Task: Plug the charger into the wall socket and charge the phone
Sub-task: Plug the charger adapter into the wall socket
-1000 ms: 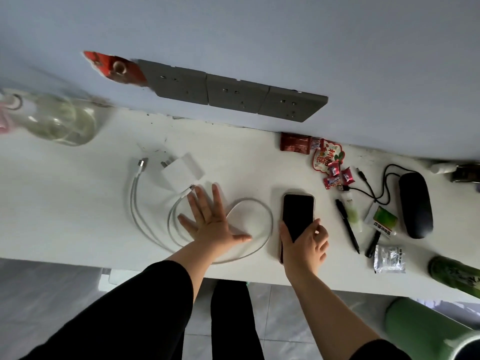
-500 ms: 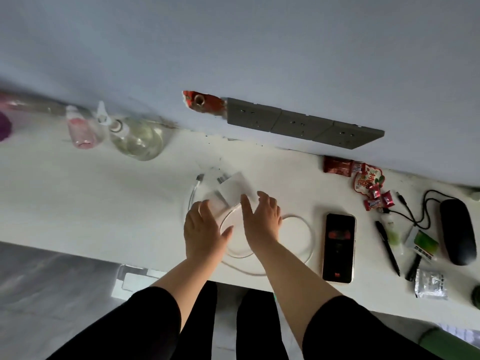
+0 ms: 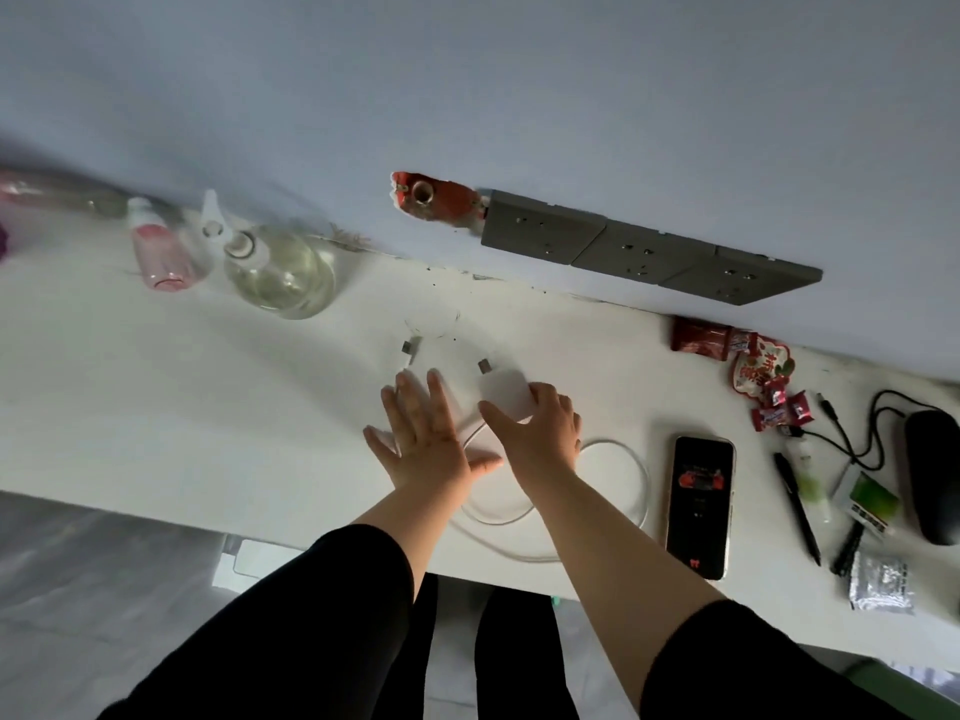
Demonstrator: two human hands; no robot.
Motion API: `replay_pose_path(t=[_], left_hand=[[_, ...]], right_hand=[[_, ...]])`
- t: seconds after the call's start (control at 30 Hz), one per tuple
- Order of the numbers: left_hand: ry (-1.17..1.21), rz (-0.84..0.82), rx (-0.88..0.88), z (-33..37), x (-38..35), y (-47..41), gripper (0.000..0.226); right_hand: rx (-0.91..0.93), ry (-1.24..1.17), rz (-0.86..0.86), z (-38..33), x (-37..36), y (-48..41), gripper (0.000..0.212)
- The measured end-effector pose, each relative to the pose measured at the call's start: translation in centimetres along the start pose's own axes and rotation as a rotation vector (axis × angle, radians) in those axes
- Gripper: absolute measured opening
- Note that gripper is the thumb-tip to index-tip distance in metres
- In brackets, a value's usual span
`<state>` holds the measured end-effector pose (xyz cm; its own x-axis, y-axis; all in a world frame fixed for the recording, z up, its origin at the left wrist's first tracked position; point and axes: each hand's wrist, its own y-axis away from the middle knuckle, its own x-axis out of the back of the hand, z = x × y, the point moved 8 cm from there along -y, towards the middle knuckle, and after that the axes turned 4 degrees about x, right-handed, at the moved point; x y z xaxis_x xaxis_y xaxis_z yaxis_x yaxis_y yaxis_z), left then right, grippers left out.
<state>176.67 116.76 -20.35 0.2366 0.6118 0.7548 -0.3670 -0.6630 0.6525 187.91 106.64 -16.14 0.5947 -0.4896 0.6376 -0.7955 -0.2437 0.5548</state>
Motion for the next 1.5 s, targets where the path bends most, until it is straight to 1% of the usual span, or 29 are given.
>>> replay_pose_path(t=[0.03, 0.1, 0.17, 0.27, 0.3, 0.37, 0.43, 0.57, 0.83, 1.1, 1.17, 1.3, 1.43, 1.5], left_hand=[[-0.010, -0.007, 0.024, -0.2, -0.1, 0.2, 0.131], [-0.029, 0.010, 0.051, -0.6, 0.0, 0.6, 0.130], [-0.040, 0.021, 0.034, -1.5, -0.1, 0.7, 0.126], [0.017, -0.005, -0.042, -1.3, 0.0, 0.8, 0.126], [0.055, -0.023, -0.049, -0.9, 0.1, 0.6, 0.127], [0.098, -0.053, -0.049, 0.7, -0.1, 0.0, 0.130], [0.088, -0.088, -0.030, 1.9, -0.5, -0.5, 0.133], [0.075, -0.097, -0.005, 2.1, -1.0, -0.8, 0.137], [0.093, -0.102, -0.008, 2.1, -1.1, -1.0, 0.138], [0.118, -0.097, -0.013, 2.0, -1.0, -1.1, 0.141], [0.118, -0.094, -0.013, 2.0, -1.0, -1.0, 0.141], [0.127, -0.085, -0.015, 1.9, -1.1, -1.1, 0.141], [0.144, -0.071, -0.026, 1.8, -1.1, -1.1, 0.139], [0.148, -0.068, -0.031, 1.8, -1.1, -1.1, 0.140]], right_hand=[[-0.025, -0.068, -0.006, 0.4, 0.3, 0.3, 0.055], [-0.075, -0.267, -0.033, 1.2, 0.9, 0.7, 0.040], [-0.100, -0.420, -0.068, 1.0, 1.4, 1.3, 0.028], [-0.097, -0.566, -0.121, -0.3, 2.4, 1.8, 0.033], [-0.091, -0.623, -0.132, -0.9, 2.8, 1.8, 0.032], [-0.066, -0.727, -0.134, -1.8, 4.1, 1.5, 0.025], [-0.038, -0.802, -0.133, -2.7, 5.1, 1.1, 0.022], [-0.024, -0.939, -0.141, -4.2, 6.0, 0.5, 0.017], [-0.007, -1.041, -0.203, -4.9, 5.6, 0.5, 0.023], [0.000, -1.114, -0.270, -5.3, 5.4, 0.0, 0.021], [-0.001, -1.132, -0.263, -5.4, 5.3, 0.1, 0.017], [-0.028, -1.183, -0.184, -5.2, 5.5, -0.1, 0.013], [-0.053, -1.209, -0.170, -5.4, 5.1, 0.0, 0.020], [-0.059, -1.208, -0.170, -5.3, 5.2, -0.2, 0.019]])
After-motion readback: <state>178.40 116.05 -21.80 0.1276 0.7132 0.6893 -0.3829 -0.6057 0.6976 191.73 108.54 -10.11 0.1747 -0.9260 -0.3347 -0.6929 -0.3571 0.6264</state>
